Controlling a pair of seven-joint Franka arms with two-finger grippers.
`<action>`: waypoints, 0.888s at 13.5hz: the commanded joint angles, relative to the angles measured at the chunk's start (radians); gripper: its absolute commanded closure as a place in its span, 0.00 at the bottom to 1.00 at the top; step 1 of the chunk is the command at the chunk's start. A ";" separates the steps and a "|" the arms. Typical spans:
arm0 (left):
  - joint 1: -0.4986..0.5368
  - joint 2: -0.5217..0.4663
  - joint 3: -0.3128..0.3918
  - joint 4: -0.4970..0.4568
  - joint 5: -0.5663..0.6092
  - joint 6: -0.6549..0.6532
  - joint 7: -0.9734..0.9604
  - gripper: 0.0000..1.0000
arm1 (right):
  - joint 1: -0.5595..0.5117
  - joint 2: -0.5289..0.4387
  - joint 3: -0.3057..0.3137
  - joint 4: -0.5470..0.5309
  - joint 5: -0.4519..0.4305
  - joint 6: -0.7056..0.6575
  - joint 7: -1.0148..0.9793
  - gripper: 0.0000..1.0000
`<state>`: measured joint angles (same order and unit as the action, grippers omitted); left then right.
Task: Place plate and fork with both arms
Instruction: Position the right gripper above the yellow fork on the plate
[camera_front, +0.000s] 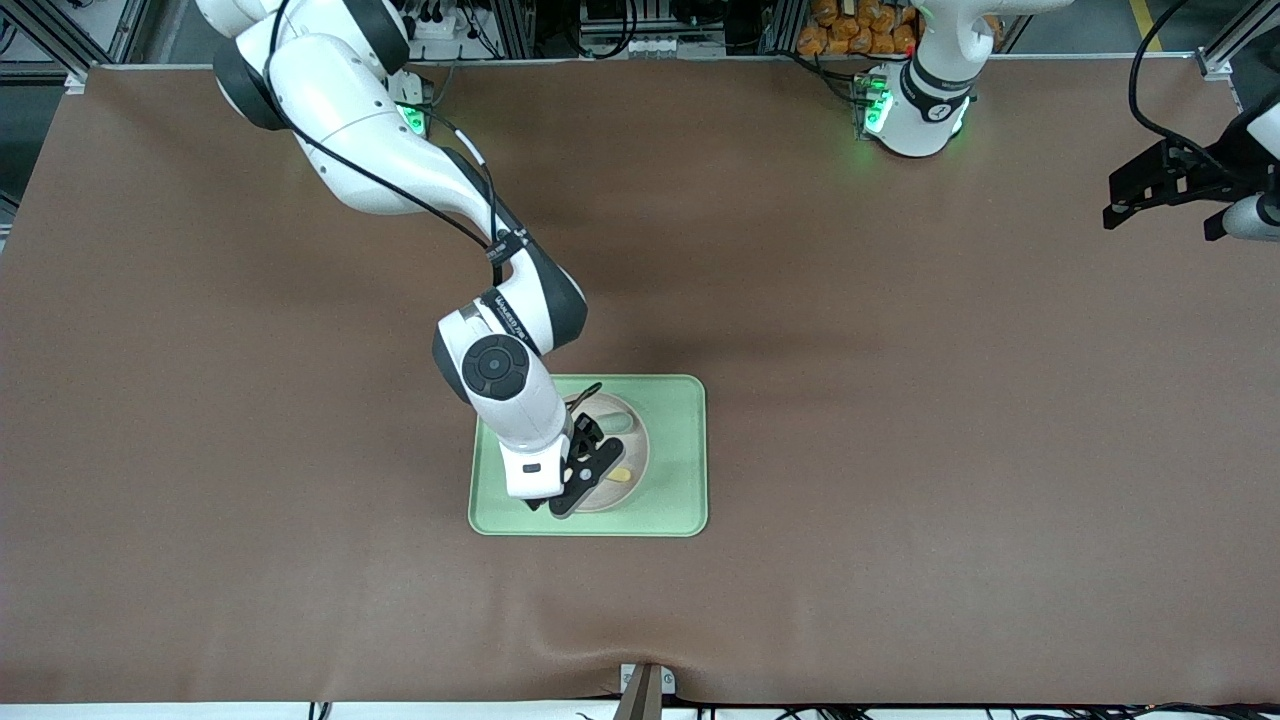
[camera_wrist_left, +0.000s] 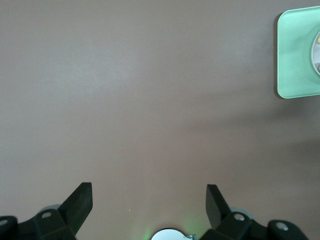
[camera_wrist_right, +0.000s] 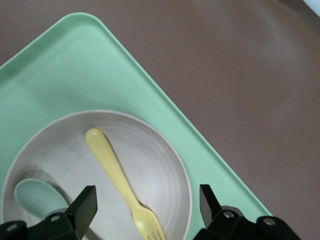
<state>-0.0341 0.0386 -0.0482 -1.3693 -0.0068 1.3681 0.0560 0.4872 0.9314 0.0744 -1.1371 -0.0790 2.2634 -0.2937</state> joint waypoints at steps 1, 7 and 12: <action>-0.007 -0.028 0.011 -0.022 0.005 -0.006 0.015 0.00 | 0.019 0.035 -0.004 0.043 -0.022 -0.007 -0.042 0.14; -0.007 -0.008 0.013 -0.022 -0.021 -0.006 0.002 0.00 | 0.033 0.052 -0.002 0.036 -0.021 -0.015 -0.084 0.22; -0.015 -0.006 0.004 -0.022 -0.025 -0.006 0.002 0.00 | 0.034 0.075 -0.002 0.036 -0.022 -0.015 -0.107 0.26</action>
<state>-0.0484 0.0394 -0.0478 -1.3890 -0.0203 1.3681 0.0560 0.5159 0.9745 0.0744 -1.1370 -0.0792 2.2510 -0.3815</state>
